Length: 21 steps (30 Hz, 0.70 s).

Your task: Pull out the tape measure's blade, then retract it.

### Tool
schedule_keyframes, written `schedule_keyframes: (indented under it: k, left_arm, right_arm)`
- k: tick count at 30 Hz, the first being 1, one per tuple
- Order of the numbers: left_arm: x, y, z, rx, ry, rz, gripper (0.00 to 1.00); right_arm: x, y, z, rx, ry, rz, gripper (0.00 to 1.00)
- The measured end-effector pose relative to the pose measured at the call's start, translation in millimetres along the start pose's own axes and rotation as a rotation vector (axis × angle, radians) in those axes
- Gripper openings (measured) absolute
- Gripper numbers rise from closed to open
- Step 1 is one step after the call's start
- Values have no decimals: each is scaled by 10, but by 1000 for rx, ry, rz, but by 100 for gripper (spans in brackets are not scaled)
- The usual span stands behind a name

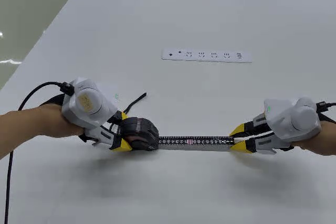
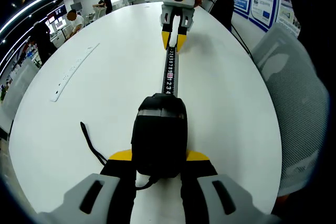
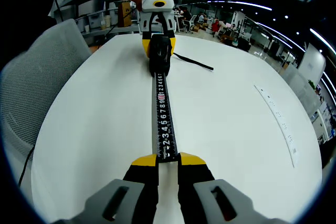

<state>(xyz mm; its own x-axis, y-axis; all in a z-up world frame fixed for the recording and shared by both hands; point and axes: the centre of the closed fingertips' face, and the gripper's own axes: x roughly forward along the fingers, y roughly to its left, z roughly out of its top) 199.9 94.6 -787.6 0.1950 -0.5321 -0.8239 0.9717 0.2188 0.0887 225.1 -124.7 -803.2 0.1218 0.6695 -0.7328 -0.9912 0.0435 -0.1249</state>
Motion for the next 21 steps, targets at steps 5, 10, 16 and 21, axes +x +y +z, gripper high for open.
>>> schedule_keyframes:
  k: [5, 10, 16, 21]
  left_arm:
    - [-2, -3, 2, -1, 1, 0, 27]
    - [3, 7, -5, 0, 1, 0, 27]
    - [5, 12, -10, 0, 1, -1, 27]
    - [3, 6, -3, 1, 2, -2, 27]
  right_arm:
    - [-8, -17, -29, 1, 2, 0, 12]
    - [-30, -11, -39, 2, 5, -2, 12]
    - [-40, -24, -64, 2, 8, -3, 12]
    - [-52, -8, -69, 3, 10, -3, 12]
